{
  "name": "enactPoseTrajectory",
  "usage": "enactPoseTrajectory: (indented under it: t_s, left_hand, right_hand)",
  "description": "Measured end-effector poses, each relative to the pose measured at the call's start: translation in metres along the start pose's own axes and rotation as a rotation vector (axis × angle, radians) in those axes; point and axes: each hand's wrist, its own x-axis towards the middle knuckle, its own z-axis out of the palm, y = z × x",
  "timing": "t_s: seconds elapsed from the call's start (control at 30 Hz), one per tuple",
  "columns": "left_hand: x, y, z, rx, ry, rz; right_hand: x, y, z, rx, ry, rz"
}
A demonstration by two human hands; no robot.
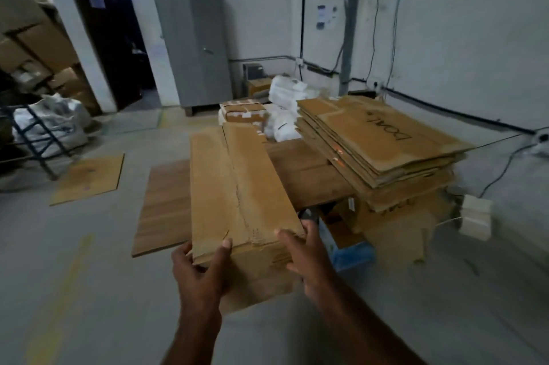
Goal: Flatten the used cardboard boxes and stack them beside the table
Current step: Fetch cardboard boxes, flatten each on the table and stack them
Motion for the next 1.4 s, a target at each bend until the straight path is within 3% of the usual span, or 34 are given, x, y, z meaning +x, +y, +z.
enactPoseTrajectory:
  t_s: [0.3,0.6,0.67,0.8,1.03,1.17,1.4]
  left_hand:
    - [0.126,-0.038,0.1,0.098,0.003,-0.105]
    - [0.24,-0.061,0.147,0.085,-0.106,-0.337]
    - [0.259,-0.064,0.158,0.118,-0.11,-0.315]
    - [0.306,-0.062,0.17,0.136,-0.054,-0.224]
    - [0.372,-0.06,0.166,0.117,-0.186,-0.274]
    - [0.388,-0.068,0.167,0.084,-0.223,-0.252]
    - [0.394,-0.067,0.169,-0.004,-0.232,-0.361]
  right_hand:
    - [0.177,-0.004,0.001,0.034,-0.076,0.076]
    - [0.319,-0.021,0.039,-0.148,-0.057,0.097]
    - [0.341,-0.02,0.042,-0.168,-0.058,0.102]
    - [0.377,-0.025,0.059,-0.243,-0.091,0.073]
    - [0.407,-0.059,0.091,-0.282,-0.091,0.096]
    - [0.418,-0.056,0.097,-0.29,-0.071,0.101]
    - [0.417,-0.059,0.094,-0.293,-0.073,0.098]
